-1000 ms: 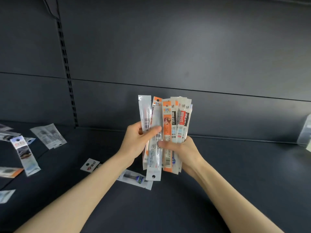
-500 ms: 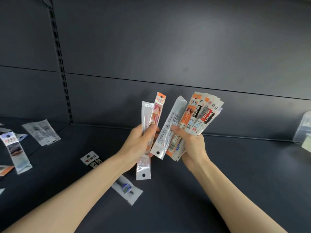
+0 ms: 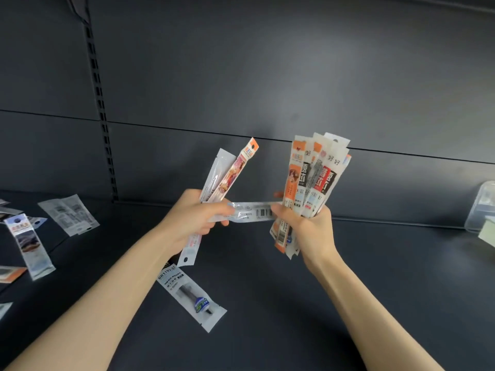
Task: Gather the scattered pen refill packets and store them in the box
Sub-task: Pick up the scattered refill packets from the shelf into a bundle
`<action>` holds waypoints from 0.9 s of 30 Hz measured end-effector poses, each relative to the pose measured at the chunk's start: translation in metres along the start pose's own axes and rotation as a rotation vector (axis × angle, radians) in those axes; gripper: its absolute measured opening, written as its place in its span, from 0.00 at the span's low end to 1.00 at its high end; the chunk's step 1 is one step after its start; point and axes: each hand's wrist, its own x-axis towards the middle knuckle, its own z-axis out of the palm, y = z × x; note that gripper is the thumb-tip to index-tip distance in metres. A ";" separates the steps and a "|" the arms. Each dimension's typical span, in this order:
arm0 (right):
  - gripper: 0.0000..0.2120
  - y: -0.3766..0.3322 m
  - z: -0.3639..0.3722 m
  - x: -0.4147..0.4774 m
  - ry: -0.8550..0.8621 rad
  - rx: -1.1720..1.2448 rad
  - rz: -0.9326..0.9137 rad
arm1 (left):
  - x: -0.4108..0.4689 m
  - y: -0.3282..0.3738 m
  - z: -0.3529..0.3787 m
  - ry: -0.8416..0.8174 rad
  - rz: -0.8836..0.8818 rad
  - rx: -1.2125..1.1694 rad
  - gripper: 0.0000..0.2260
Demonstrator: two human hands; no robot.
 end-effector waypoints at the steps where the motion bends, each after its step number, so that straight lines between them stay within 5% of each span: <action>1: 0.08 0.000 0.000 -0.001 -0.058 -0.030 -0.009 | 0.000 0.001 -0.001 -0.035 -0.018 0.000 0.01; 9: 0.16 0.005 0.005 -0.004 -0.424 -0.321 0.101 | -0.001 -0.001 0.002 -0.196 0.021 -0.232 0.04; 13: 0.10 0.006 0.006 -0.002 -0.319 -0.200 0.154 | 0.002 0.000 0.008 -0.066 0.008 -0.447 0.17; 16: 0.08 0.005 0.002 0.001 -0.167 0.003 0.212 | 0.002 -0.001 0.010 -0.008 -0.039 -0.617 0.13; 25: 0.06 0.013 0.004 -0.003 -0.257 0.286 0.235 | -0.013 -0.015 0.041 -0.067 0.096 -0.291 0.09; 27: 0.13 0.012 0.003 -0.001 -0.286 0.387 0.248 | -0.014 -0.015 0.046 -0.116 0.103 -0.265 0.09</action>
